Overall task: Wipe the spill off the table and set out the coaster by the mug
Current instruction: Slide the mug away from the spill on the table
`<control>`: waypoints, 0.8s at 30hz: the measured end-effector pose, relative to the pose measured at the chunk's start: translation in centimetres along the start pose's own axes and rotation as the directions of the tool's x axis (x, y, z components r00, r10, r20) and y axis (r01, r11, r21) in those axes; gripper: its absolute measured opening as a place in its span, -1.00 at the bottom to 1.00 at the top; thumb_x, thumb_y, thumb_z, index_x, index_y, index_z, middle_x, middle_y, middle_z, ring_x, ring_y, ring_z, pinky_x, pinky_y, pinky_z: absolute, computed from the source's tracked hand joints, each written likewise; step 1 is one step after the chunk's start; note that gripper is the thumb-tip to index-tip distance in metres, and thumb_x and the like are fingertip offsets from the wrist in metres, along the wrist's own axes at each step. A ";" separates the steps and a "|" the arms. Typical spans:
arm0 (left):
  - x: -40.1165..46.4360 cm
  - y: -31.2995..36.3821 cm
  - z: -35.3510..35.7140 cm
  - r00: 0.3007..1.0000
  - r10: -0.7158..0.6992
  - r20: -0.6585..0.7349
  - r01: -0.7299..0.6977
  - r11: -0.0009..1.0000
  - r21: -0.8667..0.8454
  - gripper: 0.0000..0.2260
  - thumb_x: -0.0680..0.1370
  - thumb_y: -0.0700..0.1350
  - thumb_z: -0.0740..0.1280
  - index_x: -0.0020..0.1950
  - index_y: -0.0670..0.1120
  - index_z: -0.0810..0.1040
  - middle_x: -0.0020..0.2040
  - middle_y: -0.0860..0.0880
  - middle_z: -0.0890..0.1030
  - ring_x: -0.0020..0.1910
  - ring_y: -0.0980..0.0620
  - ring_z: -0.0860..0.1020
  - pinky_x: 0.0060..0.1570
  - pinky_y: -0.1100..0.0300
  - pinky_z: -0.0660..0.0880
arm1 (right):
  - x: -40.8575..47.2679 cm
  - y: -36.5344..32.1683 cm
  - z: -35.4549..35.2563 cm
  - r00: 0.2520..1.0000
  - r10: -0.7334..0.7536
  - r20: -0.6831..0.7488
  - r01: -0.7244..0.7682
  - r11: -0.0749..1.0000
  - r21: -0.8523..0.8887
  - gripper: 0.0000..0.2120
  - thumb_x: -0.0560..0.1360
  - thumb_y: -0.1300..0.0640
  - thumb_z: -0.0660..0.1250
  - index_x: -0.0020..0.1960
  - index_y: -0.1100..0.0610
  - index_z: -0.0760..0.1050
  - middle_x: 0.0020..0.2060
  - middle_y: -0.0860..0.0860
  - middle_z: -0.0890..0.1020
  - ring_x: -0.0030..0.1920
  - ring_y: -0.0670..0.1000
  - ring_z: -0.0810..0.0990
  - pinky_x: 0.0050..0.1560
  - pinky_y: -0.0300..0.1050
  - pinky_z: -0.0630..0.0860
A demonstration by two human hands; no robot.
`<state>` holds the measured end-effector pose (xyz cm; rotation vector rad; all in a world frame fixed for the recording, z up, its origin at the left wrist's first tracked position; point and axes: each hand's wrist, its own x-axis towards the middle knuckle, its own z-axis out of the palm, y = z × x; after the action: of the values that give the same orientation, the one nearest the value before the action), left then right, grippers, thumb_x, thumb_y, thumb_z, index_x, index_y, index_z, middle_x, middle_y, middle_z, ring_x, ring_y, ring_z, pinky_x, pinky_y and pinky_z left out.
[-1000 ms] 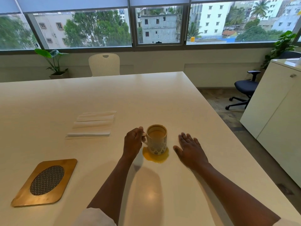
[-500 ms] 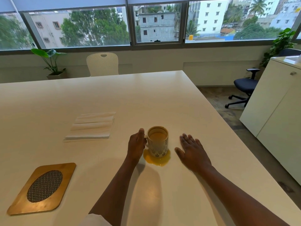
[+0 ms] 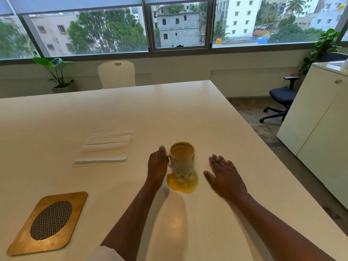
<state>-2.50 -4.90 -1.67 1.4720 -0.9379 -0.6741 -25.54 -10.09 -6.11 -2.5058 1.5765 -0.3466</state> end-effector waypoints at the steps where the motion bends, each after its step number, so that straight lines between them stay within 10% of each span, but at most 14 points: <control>1: 0.2 0.3 0.0 1.000 0.005 0.003 -0.005 1.000 -0.004 -0.52 0.70 0.02 0.06 -0.42 -0.05 0.33 -0.56 0.11 0.36 -0.52 0.11 0.28 -0.40 0.20 0.21 | 0.0 0.0 0.0 1.000 0.001 0.001 -0.001 1.000 -0.002 -0.29 0.54 -0.29 -0.12 0.59 0.04 0.03 0.58 -0.03 0.08 0.57 -0.05 -0.02 0.56 -0.03 -0.07; 24: 7.7 3.3 3.5 0.995 0.095 0.037 -0.097 0.993 0.064 -0.52 0.70 0.02 0.03 -0.36 -0.07 0.42 -0.42 -0.03 0.46 -0.45 0.04 0.39 -0.37 0.16 0.31 | -0.2 -0.1 -0.1 0.999 0.014 -0.030 -0.013 0.999 0.050 -0.28 0.53 -0.33 -0.14 0.58 0.02 0.07 0.56 -0.07 0.15 0.56 -0.09 0.01 0.56 -0.04 -0.02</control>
<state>-2.09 -13.17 1.98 1.4670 -1.0590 -0.6039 -25.55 -9.83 -6.00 -2.4631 1.5753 -0.4180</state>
